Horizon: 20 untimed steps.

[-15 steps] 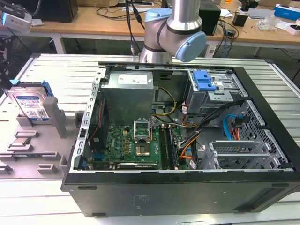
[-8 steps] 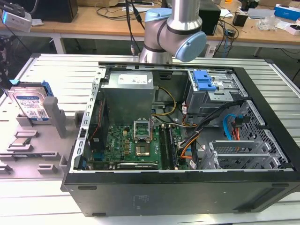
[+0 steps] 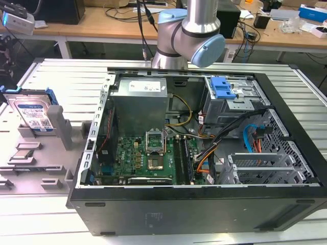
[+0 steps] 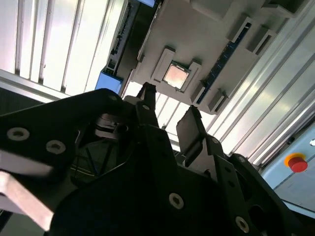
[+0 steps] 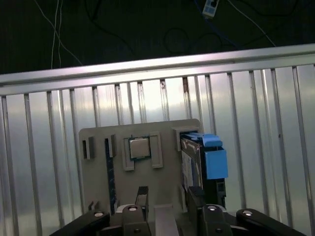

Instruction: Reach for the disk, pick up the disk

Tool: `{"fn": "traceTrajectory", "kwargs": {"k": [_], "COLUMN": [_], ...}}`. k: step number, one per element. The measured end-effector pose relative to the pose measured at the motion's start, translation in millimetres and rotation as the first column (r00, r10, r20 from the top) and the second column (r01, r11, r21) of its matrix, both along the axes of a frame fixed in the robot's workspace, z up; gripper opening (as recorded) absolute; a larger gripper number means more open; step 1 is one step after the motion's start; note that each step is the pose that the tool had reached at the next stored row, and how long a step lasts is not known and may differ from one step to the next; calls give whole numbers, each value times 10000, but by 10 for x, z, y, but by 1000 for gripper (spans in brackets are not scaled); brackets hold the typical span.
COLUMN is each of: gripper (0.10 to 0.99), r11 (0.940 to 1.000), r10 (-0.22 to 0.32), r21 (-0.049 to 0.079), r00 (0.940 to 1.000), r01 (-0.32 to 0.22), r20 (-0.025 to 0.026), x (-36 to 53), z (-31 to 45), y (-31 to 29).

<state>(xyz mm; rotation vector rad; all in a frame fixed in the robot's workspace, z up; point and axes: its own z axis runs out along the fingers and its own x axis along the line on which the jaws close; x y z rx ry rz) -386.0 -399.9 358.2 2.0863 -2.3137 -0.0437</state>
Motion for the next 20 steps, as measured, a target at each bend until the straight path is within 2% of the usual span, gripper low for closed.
{"fn": "traceTrajectory", "kwargs": {"k": [1,4,8,10,15,20], "gripper": [482,482,482,482,482,482], "r11": [10000,10000,10000,10000,10000,10000], "r10": [0,2,0,2,1,1], "r21": [0,0,-2,-11,-67,-87], "r00": [10000,10000,10000,10000,10000,10000], "r01": [0,-2,0,-2,-1,-1], "r20": [0,1,0,-1,0,0], "x": [0,0,0,0,0,0], "z": [0,0,0,1,0,0], "y": [0,1,61,121,319,459]}}
